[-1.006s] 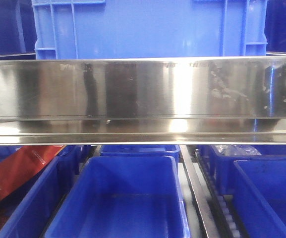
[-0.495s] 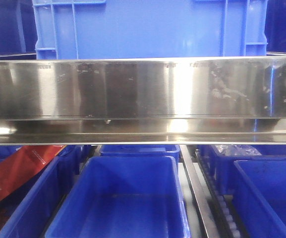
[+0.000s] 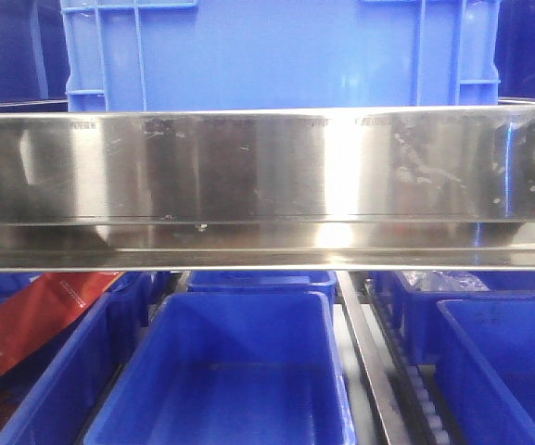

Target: Place valve from conveyor to right shelf box

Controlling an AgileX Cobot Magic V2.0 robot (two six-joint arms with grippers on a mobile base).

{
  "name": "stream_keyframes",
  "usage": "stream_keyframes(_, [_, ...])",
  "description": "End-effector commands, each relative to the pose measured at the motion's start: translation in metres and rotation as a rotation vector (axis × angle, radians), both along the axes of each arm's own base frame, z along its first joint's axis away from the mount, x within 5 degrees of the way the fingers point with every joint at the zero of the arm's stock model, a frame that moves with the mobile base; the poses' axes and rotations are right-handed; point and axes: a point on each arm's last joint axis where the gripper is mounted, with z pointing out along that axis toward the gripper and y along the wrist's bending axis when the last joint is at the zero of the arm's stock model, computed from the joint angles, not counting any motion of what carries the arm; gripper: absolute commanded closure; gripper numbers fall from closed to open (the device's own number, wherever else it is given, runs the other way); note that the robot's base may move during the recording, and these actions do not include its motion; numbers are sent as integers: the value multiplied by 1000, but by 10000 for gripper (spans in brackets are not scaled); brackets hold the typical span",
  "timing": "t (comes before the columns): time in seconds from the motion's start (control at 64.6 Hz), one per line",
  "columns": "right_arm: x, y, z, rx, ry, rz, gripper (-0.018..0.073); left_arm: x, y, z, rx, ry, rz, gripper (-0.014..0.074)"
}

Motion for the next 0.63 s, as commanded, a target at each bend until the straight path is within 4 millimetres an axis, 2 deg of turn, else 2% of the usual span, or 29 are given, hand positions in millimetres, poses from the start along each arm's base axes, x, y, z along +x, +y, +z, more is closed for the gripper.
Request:
stream_keyframes(0.0, [0, 0, 1, -16, -15, -7, 721, -1, 0, 3, -10, -31, -6, 707])
stream_keyframes(0.619, [0, 0, 1, -16, -15, -7, 721, -1, 0, 3, -10, -31, -6, 707])
